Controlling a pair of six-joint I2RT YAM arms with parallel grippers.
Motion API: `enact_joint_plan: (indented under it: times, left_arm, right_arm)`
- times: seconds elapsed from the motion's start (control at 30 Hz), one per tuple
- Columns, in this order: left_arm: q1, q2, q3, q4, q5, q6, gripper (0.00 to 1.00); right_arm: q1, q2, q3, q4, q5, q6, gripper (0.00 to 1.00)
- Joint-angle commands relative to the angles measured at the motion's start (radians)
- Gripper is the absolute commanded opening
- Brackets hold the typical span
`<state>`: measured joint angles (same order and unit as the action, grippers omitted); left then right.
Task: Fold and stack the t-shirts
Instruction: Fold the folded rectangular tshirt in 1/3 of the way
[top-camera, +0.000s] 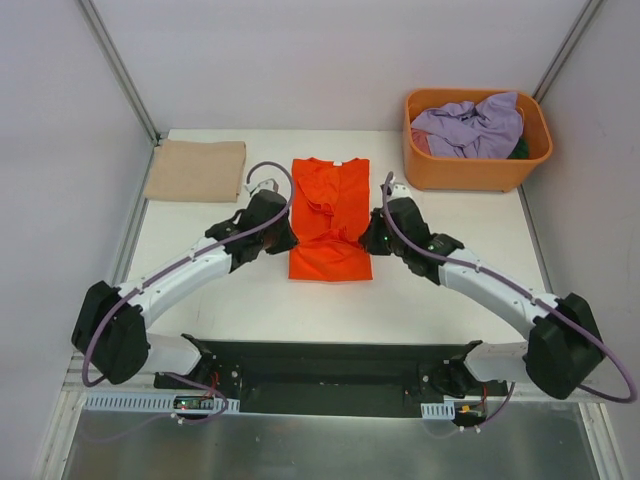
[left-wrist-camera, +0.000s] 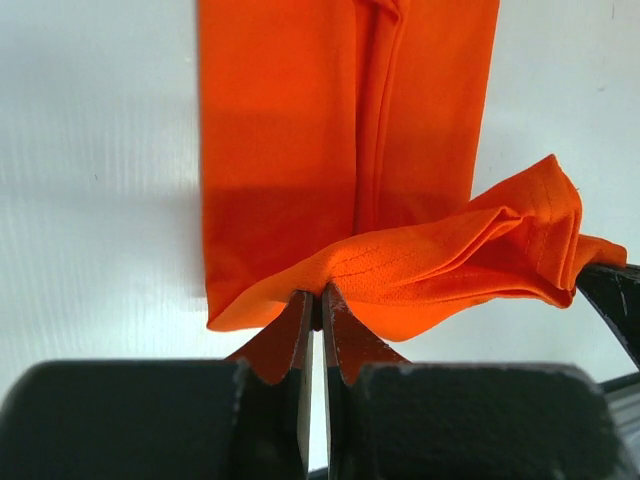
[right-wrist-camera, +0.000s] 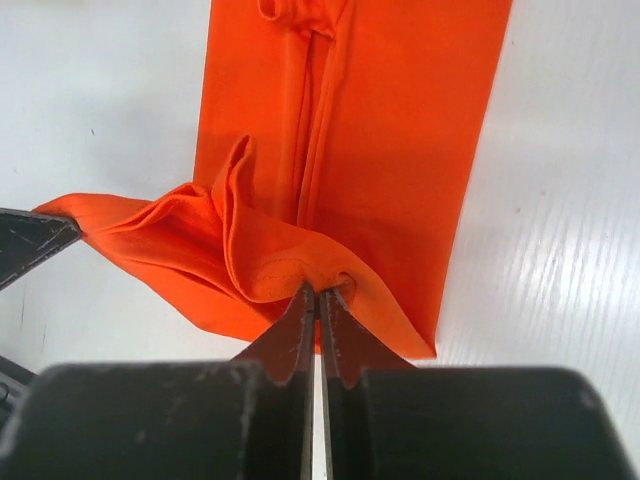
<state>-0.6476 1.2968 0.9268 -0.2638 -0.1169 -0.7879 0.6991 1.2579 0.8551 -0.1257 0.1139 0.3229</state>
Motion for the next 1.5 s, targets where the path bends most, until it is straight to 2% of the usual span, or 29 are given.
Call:
enact_joint_plan:
  times: [0.0,0.23,0.53,0.73,0.9,1.03,1.1,1.13,1.17,1.2,1.33,1.43,1.47]
  left_arm:
    - [0.054,0.091,0.098,0.046,0.012,0.081,0.00]
    - [0.129,0.248,0.210,0.052,0.049,0.128,0.00]
    - [0.170,0.430,0.336,0.052,0.091,0.150,0.00]
    - [0.183,0.516,0.395,0.049,0.050,0.161,0.00]
    - [0.206,0.581,0.445,0.041,0.056,0.167,0.04]
    - [0.220,0.611,0.474,0.040,0.072,0.180,0.12]
    - [0.226,0.624,0.489,0.038,0.097,0.194,0.24]
    - [0.227,0.621,0.494,0.037,0.114,0.200,0.35]
    - [0.229,0.613,0.495,0.037,0.115,0.205,0.40]
    - [0.229,0.598,0.492,0.037,0.115,0.210,0.49]
    - [0.229,0.488,0.410,0.035,0.115,0.197,0.98]
    - [0.227,0.383,0.310,0.040,0.175,0.174,0.99]
    - [0.227,0.351,0.273,0.043,0.193,0.170,0.99]
  right_arm:
    - [-0.050,0.102,0.120,0.067,-0.097,-0.094,0.01]
    - [-0.102,0.264,0.255,0.049,-0.148,-0.150,0.00]
    - [-0.124,0.380,0.314,0.015,0.038,-0.154,0.01]
    - [-0.153,0.468,0.363,0.017,0.033,-0.165,0.01]
    - [-0.177,0.535,0.394,0.014,0.013,-0.143,0.01]
    - [-0.188,0.571,0.413,0.014,0.027,-0.150,0.07]
    - [-0.197,0.581,0.426,0.014,0.020,-0.150,0.18]
    - [-0.204,0.583,0.432,0.014,0.009,-0.154,0.23]
    - [-0.205,0.578,0.436,0.014,0.001,-0.159,0.32]
    - [-0.207,0.569,0.443,0.006,-0.009,-0.171,0.46]
    - [-0.204,0.490,0.406,-0.023,-0.083,-0.199,0.80]
    - [-0.184,0.398,0.334,-0.015,-0.163,-0.206,0.96]
    - [-0.170,0.376,0.308,-0.012,-0.192,-0.209,0.96]
